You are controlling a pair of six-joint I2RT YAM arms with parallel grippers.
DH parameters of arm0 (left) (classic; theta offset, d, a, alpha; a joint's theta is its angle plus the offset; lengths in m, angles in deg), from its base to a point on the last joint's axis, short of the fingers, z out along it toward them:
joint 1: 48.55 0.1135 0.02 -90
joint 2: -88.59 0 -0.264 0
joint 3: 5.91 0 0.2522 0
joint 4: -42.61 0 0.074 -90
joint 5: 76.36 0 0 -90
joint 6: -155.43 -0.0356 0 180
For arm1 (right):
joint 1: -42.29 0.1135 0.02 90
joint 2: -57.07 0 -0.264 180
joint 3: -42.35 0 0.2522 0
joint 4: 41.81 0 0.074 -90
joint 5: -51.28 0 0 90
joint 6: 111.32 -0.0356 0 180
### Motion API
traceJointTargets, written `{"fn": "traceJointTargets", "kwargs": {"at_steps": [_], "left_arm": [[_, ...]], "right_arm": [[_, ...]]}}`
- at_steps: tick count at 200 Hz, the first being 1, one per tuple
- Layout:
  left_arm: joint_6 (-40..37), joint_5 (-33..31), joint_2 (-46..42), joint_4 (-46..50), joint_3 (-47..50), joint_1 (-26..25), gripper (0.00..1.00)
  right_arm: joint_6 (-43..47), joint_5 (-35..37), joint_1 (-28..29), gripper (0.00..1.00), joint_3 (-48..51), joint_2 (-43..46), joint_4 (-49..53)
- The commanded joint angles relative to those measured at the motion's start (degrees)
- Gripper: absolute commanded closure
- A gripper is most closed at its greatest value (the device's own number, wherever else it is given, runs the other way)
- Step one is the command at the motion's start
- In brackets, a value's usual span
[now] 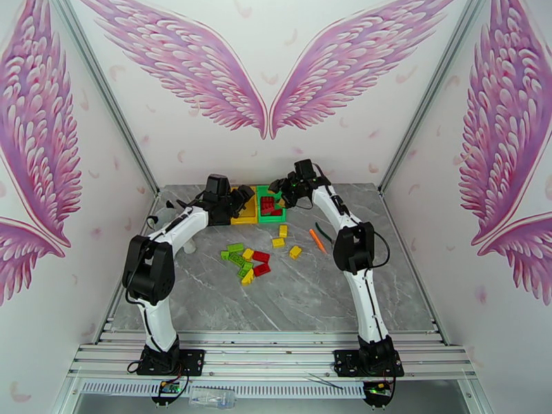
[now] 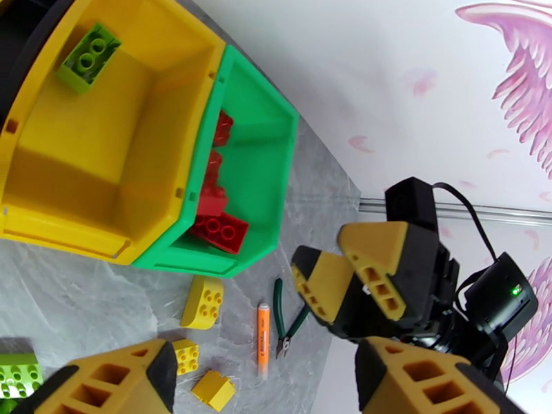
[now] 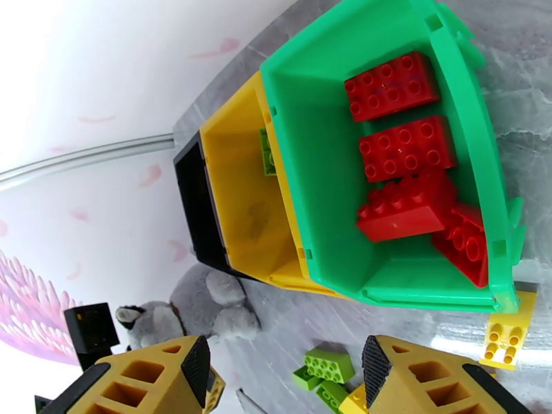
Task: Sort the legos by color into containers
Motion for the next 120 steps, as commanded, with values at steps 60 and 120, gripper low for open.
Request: {"fn": "traceJointTargets", "kwargs": {"at_steps": [60,120], "left_arm": [[-13.79,-11.24,-9.51,19.23,4.12,-5.19,0.31],[-16.3,-18.98,-14.27,26.58,11.3,-13.08,0.36]], "right_arm": [[13.62,5.18,0.21,0.37,16.25,15.03,7.78],[22.14,14.11,2.01,0.31,41.08,29.69,10.52]]}}
